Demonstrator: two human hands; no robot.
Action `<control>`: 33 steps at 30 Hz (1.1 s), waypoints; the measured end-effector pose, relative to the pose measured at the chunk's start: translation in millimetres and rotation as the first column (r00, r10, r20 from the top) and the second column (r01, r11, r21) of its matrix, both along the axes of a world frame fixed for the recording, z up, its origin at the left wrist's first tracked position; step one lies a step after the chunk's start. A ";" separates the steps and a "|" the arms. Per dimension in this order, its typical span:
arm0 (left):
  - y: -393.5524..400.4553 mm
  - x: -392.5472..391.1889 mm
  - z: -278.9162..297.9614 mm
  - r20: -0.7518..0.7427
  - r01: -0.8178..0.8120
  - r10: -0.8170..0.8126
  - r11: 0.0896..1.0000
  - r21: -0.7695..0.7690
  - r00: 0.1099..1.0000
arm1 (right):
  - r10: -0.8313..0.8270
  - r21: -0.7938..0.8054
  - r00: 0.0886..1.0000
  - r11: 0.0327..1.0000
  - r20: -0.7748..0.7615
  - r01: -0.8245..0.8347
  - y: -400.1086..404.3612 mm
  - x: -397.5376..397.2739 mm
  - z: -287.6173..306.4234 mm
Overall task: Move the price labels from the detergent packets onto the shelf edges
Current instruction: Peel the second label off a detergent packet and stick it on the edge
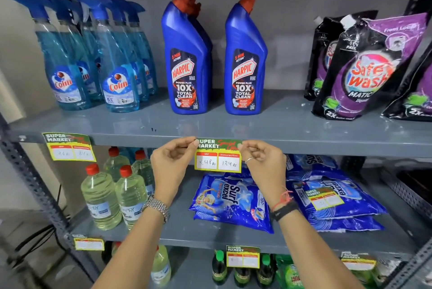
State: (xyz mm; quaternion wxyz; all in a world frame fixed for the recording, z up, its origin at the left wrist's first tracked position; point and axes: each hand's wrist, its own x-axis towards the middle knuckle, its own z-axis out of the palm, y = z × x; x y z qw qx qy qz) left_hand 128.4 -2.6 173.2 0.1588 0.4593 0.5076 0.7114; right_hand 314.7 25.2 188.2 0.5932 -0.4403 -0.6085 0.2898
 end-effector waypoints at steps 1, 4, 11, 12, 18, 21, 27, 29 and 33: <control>0.1 0.6 0.7 -0.008 -0.016 0.016 1.000 0.004 1.000 | -0.017 0.005 1.000 1.000 0.002 0.017 0.3 -0.8 -0.5; 1.4 3.5 6.0 -0.067 -0.074 0.074 0.997 0.002 0.995 | -0.076 0.035 0.997 0.997 -0.004 0.076 0.4 -4.2 -1.7; -3.8 0.3 16.2 -0.484 -0.344 0.334 0.936 0.072 0.809 | -0.294 0.299 0.928 0.928 0.228 0.221 -2.9 -9.6 4.2; -3.4 -1.2 16.9 -0.532 -0.373 0.372 0.921 0.110 0.761 | -0.351 0.361 0.893 0.901 0.283 0.240 -3.4 -12.3 7.3; 7.7 -2.6 21.9 -0.664 -0.164 0.144 0.986 0.032 0.734 | -0.241 0.268 0.765 0.959 0.597 0.093 5.7 -34.0 23.9; 8.8 -8.5 22.1 -0.680 -0.149 0.133 0.988 0.035 0.721 | -0.218 0.260 0.775 0.963 0.593 0.072 10.0 -30.4 23.3; 7.5 -14.9 32.0 -0.764 -0.091 0.060 0.996 0.002 0.642 | -0.105 0.161 0.806 0.987 0.582 0.012 9.3 -21.2 31.9; 8.2 -17.7 31.4 -0.767 -0.076 0.056 0.997 0.010 0.639 | -0.088 0.134 0.810 0.991 0.579 0.012 8.8 -18.1 31.1; 9.4 -15.9 31.0 -0.757 -0.075 0.064 0.997 0.019 0.650 | -0.070 0.129 0.804 0.992 0.591 -0.008 7.1 -15.6 29.2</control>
